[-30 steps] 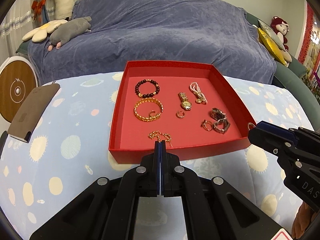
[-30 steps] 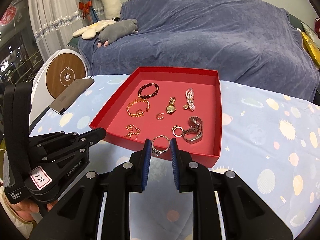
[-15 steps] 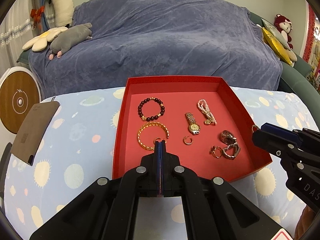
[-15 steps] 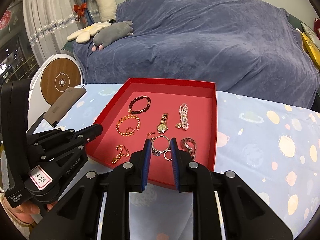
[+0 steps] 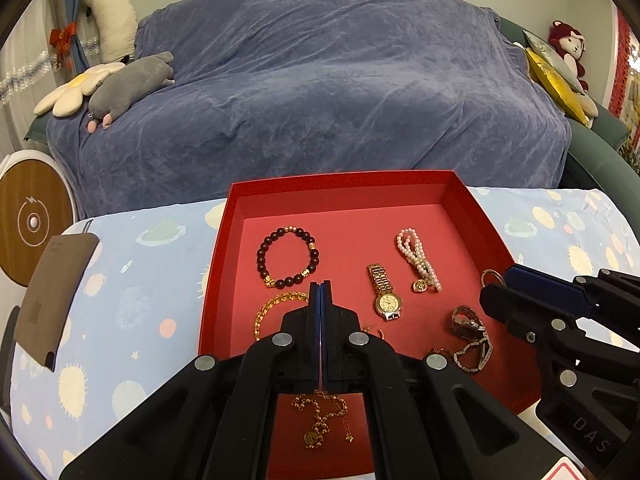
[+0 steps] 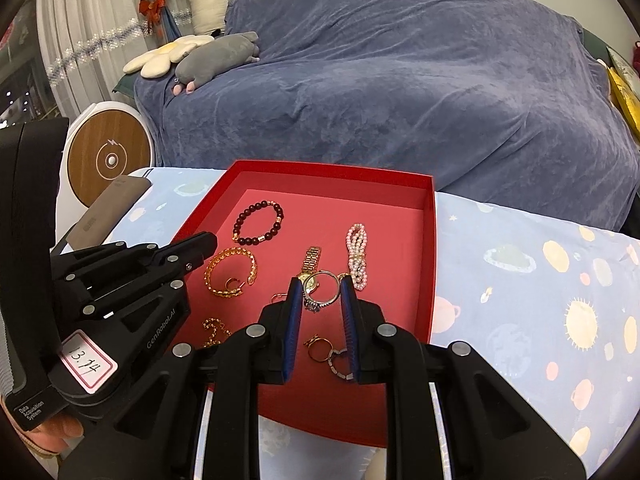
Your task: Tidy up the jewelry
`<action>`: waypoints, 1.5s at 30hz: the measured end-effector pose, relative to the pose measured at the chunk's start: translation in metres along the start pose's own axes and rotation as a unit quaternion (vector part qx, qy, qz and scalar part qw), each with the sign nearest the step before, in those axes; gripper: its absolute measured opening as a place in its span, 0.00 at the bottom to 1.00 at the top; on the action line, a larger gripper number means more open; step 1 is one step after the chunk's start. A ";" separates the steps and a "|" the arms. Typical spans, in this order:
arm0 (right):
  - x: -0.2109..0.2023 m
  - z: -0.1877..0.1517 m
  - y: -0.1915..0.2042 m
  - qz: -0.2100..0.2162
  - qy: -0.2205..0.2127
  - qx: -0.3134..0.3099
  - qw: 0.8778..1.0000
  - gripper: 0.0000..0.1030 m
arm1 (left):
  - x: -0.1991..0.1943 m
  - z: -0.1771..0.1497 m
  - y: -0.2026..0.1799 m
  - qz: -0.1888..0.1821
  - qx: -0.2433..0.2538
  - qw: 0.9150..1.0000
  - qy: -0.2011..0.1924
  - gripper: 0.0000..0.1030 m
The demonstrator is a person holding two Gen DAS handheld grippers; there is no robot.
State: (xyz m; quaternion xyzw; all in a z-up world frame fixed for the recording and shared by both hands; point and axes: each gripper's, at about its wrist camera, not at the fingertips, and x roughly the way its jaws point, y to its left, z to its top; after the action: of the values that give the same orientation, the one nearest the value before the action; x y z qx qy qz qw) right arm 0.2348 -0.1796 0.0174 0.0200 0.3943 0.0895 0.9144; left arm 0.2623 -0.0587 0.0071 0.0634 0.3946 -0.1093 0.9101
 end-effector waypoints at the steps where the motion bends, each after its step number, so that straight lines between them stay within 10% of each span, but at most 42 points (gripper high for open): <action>1: 0.002 0.000 -0.001 0.000 0.000 0.001 1.000 0.18 | 0.003 0.001 -0.001 0.000 0.000 1.000 0.001 0.00; 15: 0.030 0.001 -0.008 0.002 0.019 0.013 1.000 0.19 | 0.025 0.000 0.003 -0.025 -0.015 0.999 0.024 0.01; 19: 0.023 0.003 -0.012 -0.004 0.010 0.025 1.000 0.39 | 0.017 0.001 0.007 -0.010 -0.027 0.999 0.018 0.33; 27: -0.006 -0.005 -0.014 -0.004 0.002 0.032 0.999 0.43 | -0.007 -0.004 0.018 0.006 -0.042 0.999 0.014 0.43; 31: -0.029 -0.014 -0.014 0.005 -0.012 0.056 0.998 0.63 | -0.034 -0.017 0.022 0.016 -0.050 0.999 -0.005 0.73; 45: -0.085 -0.098 0.006 -0.022 -0.005 0.064 0.998 0.72 | -0.098 -0.098 0.018 0.015 -0.090 0.996 0.005 0.73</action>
State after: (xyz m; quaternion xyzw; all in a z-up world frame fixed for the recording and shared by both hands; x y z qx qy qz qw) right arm 0.1054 -0.1926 0.0115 0.0698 0.3952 0.0439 0.9149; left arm 0.1326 -0.0070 0.0121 -0.0121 0.4064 -0.0599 0.9116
